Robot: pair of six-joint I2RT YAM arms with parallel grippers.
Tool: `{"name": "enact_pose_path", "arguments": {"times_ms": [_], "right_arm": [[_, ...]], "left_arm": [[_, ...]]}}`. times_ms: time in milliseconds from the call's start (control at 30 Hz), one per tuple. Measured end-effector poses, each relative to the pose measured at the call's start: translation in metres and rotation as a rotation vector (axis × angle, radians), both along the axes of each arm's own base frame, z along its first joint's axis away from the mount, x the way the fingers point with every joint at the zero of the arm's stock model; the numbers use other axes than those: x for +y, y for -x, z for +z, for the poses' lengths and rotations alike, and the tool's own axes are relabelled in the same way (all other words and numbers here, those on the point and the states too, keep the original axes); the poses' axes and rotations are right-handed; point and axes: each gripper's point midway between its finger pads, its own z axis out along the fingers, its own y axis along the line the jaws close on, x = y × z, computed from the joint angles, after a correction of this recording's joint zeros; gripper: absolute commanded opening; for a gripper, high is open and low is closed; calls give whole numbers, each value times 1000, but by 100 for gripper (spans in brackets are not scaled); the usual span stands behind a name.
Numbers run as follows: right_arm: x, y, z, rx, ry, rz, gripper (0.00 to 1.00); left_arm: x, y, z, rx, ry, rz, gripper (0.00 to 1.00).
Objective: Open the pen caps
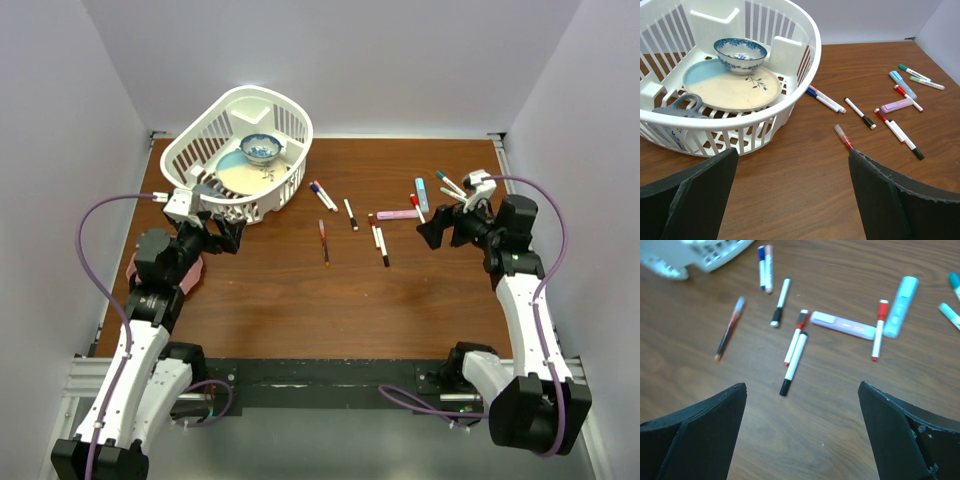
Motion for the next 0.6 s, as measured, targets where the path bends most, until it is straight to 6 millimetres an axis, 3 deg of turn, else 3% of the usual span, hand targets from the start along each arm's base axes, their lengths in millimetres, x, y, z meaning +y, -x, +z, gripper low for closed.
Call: {"name": "enact_pose_path", "arguments": {"times_ms": [100,233,333,433,600], "right_arm": [[7,3,-6,-6,51,76,99],[27,-6,-28,78,145,161,98],[56,-9,-62,179,241,238,99],[74,-5,-99,282,357,268,92],[83,-15,-136,395,510,252,81]], "left_arm": [[-1,0,1,-3,1,-6,98],[-2,1,2,-5,2,-14,98],[-3,1,2,-7,4,-20,98],[-4,1,3,-12,5,-25,98],[-5,2,3,-12,5,-28,98]]}}
